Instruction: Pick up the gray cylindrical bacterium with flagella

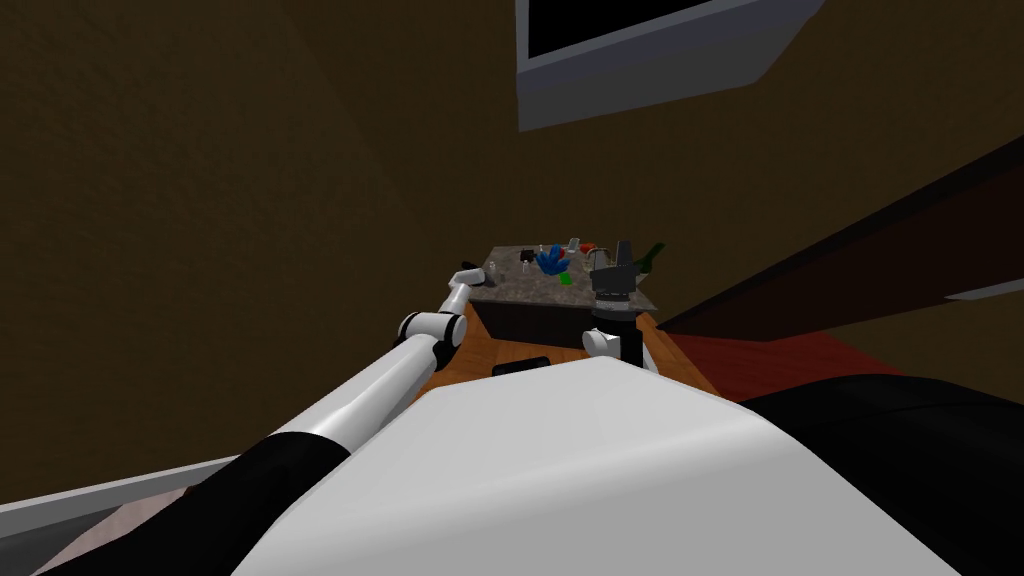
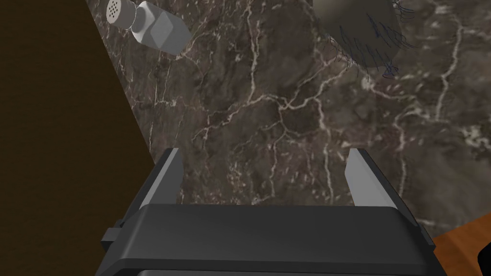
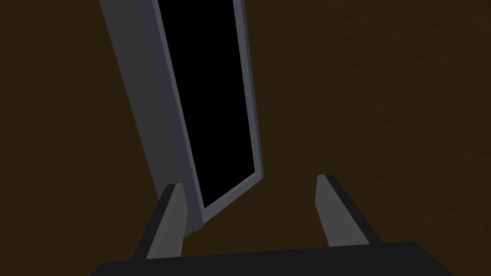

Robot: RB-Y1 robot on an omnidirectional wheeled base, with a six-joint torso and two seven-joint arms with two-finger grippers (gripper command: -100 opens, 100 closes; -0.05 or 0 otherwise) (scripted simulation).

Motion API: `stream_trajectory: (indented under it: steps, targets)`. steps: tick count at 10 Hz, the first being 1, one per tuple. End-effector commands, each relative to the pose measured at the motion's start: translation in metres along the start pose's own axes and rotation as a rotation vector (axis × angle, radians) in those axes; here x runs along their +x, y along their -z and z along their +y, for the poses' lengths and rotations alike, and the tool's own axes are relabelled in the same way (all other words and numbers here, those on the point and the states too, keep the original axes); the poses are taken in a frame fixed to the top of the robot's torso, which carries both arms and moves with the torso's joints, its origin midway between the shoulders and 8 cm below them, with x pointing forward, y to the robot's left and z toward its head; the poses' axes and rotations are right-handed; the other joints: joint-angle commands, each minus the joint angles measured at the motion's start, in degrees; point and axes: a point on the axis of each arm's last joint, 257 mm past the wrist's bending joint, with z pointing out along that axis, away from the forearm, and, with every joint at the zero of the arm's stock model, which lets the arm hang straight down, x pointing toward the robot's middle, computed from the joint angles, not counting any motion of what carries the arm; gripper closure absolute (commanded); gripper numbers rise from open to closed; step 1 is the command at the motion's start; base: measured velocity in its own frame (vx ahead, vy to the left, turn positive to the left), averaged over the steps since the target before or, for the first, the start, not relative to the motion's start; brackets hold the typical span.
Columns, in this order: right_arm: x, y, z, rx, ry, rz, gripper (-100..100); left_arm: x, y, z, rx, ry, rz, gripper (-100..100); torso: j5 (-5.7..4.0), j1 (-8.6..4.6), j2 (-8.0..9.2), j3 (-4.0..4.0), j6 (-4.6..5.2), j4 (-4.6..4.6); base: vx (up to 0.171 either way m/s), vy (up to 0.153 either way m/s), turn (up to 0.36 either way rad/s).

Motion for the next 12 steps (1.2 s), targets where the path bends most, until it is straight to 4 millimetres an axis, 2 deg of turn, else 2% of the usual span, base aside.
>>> stream_trajectory:
  steps: [1,4,8,9,10,11,12]
  targets:
    - [0.0,0.0,0.0,0.0,0.0,0.0,0,0.007,0.0,0.008,-0.031,-0.001,-0.011,-100,0.0,0.0,0.0,0.0,0.0,0.0,0.006,-0.024,0.003]
    - [0.0,0.0,0.0,0.0,0.0,0.0,0,0.024,0.0,0.027,-0.087,-0.009,-0.026,-100,0.0,0.0,-0.01,0.0,0.0,0.0,0.011,-0.032,0.003]
    - [0.0,0.0,0.0,0.0,0.0,0.0,0,0.033,0.001,0.037,-0.113,-0.014,-0.029,-100,0.02,0.1,0.03,0.01,-0.01,0.0,0.003,-0.014,0.001]
    - [0.0,0.0,0.0,0.0,0.0,0.0,0,0.032,0.001,0.034,-0.108,-0.012,-0.029,-100,0.02,0.1,0.03,0.02,-0.01,0.01,0.002,-0.005,-0.001]
    - [0.0,0.0,0.0,0.0,0.0,0.0,0,0.032,0.001,0.035,-0.109,-0.013,-0.029,0,0.03,0.13,0.03,0.02,-0.02,0.0,0.0,0.0,0.0]
    - [0.0,0.0,0.0,0.0,0.0,0.0,0,0.022,-0.005,0.042,-0.107,-0.011,-0.03,-100,0.04,0.15,0.04,0.02,-0.02,0.01,0.076,-0.028,-0.028]
    - [0.0,0.0,0.0,0.0,0.0,0.0,0,0.02,-0.006,0.043,-0.106,-0.01,-0.031,-100,0.02,0.06,-0.18,-0.1,-0.01,-0.04,0.104,-0.03,-0.014]
